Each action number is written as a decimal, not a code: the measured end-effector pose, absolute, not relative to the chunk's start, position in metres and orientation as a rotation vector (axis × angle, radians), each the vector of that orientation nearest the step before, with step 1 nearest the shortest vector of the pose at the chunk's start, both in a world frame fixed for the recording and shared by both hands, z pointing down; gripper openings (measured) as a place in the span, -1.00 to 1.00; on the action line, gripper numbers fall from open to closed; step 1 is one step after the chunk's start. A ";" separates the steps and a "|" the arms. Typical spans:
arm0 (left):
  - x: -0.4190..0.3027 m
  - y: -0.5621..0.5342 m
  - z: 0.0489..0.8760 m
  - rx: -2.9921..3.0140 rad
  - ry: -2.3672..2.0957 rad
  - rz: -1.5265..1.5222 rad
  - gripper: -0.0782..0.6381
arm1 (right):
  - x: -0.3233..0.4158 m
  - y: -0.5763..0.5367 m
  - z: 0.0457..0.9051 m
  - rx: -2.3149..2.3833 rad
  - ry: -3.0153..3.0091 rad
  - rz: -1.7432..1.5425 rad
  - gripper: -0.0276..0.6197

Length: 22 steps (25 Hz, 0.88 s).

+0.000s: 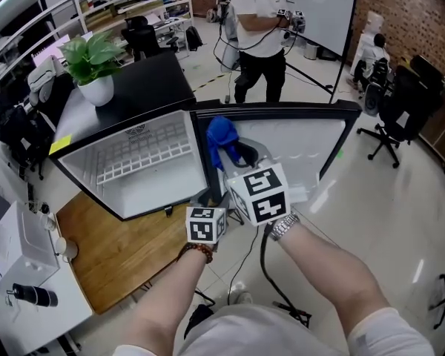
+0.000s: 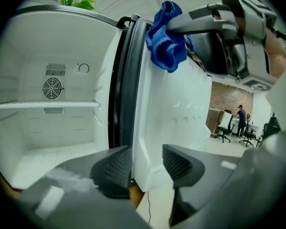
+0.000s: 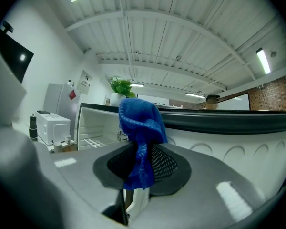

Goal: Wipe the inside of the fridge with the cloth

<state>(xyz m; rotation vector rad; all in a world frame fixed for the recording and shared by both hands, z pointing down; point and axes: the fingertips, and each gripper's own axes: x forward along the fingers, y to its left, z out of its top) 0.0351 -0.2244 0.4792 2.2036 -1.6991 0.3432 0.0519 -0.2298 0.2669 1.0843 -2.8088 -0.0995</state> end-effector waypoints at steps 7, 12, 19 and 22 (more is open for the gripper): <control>0.031 -0.238 0.507 2.094 -1.737 0.425 -0.30 | 0.053 -0.238 0.268 1.147 -2.773 -0.096 -0.67; 0.034 -0.242 0.514 2.070 -1.730 0.440 -0.43 | 0.064 -0.246 0.268 1.200 -2.745 -0.090 -0.67; 0.036 -0.244 0.516 2.077 -1.717 0.454 -0.54 | 0.088 -0.256 0.271 1.274 -2.711 -0.103 -0.67; 0.037 -0.243 0.516 2.083 -1.710 0.459 -0.53 | 0.103 -0.259 0.274 1.307 -2.686 -0.109 -0.67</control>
